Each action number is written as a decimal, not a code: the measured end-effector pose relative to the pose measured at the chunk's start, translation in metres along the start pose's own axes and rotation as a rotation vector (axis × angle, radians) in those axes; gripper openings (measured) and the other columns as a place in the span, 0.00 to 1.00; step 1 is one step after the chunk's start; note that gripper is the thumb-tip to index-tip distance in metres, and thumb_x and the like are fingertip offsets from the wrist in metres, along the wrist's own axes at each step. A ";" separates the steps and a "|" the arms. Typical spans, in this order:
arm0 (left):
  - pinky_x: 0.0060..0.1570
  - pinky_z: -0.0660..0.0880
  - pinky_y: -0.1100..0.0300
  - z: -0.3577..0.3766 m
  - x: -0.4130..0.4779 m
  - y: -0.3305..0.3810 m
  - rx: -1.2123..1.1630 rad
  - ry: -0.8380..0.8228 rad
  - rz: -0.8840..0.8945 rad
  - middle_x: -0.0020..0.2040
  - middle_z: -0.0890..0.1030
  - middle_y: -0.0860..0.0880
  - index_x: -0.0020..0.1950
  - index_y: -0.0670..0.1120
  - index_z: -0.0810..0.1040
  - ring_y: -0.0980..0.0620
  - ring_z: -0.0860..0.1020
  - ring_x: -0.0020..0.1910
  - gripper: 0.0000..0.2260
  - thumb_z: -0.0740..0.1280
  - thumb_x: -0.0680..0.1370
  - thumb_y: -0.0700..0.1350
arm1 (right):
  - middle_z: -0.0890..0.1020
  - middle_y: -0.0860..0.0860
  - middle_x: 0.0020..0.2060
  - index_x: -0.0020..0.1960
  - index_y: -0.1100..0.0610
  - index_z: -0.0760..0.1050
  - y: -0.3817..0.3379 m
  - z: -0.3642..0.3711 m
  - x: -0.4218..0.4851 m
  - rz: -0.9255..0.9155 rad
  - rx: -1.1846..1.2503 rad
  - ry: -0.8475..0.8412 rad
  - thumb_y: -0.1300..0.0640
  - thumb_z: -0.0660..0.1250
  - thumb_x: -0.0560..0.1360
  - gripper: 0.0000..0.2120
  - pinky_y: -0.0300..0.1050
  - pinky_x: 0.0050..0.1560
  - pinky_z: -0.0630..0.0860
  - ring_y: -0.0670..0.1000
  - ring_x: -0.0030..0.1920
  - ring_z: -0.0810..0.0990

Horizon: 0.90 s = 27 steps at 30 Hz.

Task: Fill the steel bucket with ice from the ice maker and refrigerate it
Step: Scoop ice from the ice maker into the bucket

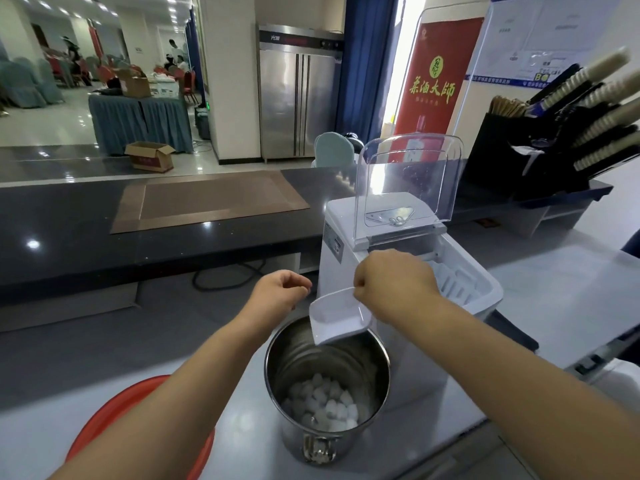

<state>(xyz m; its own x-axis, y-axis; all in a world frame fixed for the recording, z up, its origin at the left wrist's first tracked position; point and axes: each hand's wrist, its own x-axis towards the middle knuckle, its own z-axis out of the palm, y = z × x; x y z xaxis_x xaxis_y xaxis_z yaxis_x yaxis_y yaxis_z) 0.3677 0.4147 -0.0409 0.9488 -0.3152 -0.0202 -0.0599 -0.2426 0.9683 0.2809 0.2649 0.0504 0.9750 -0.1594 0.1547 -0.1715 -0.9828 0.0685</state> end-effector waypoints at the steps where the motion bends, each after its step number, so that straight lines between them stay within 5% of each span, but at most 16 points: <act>1: 0.39 0.75 0.63 0.004 0.002 0.002 -0.006 0.001 -0.001 0.44 0.82 0.48 0.45 0.50 0.80 0.48 0.79 0.45 0.06 0.67 0.76 0.39 | 0.81 0.49 0.43 0.49 0.49 0.82 0.008 -0.003 0.002 0.010 0.035 -0.002 0.55 0.66 0.74 0.08 0.42 0.37 0.70 0.53 0.42 0.78; 10: 0.40 0.73 0.62 0.044 0.022 0.017 -0.073 -0.017 0.023 0.42 0.83 0.48 0.44 0.47 0.80 0.52 0.78 0.41 0.06 0.68 0.75 0.36 | 0.82 0.43 0.31 0.37 0.47 0.82 0.094 -0.020 0.026 0.172 0.259 0.025 0.54 0.66 0.69 0.07 0.39 0.32 0.71 0.46 0.33 0.78; 13: 0.40 0.75 0.61 0.057 0.026 0.018 -0.082 -0.010 0.036 0.39 0.82 0.50 0.44 0.46 0.81 0.54 0.78 0.38 0.00 0.70 0.74 0.42 | 0.81 0.44 0.33 0.38 0.47 0.82 0.124 -0.017 0.035 0.237 0.261 0.089 0.55 0.66 0.71 0.08 0.40 0.33 0.72 0.50 0.38 0.79; 16: 0.37 0.76 0.64 0.069 0.032 0.020 -0.088 0.016 0.047 0.36 0.81 0.50 0.44 0.42 0.79 0.57 0.77 0.35 0.08 0.71 0.74 0.47 | 0.82 0.49 0.40 0.42 0.50 0.82 0.146 -0.004 0.042 0.275 0.161 0.085 0.59 0.65 0.71 0.08 0.43 0.37 0.74 0.54 0.41 0.79; 27: 0.37 0.75 0.63 0.084 0.045 0.027 -0.108 0.023 0.033 0.34 0.79 0.50 0.37 0.46 0.72 0.58 0.77 0.33 0.11 0.72 0.73 0.47 | 0.80 0.51 0.49 0.55 0.47 0.80 0.165 0.043 0.066 -0.115 -0.279 0.013 0.60 0.63 0.76 0.13 0.43 0.40 0.71 0.55 0.50 0.79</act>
<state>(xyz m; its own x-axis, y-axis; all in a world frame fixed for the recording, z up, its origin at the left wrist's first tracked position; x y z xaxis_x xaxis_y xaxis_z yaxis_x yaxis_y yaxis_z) 0.3824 0.3164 -0.0362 0.9538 -0.3001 0.0162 -0.0583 -0.1318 0.9896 0.3225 0.0878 0.0298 0.9887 -0.0454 0.1432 -0.0939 -0.9306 0.3538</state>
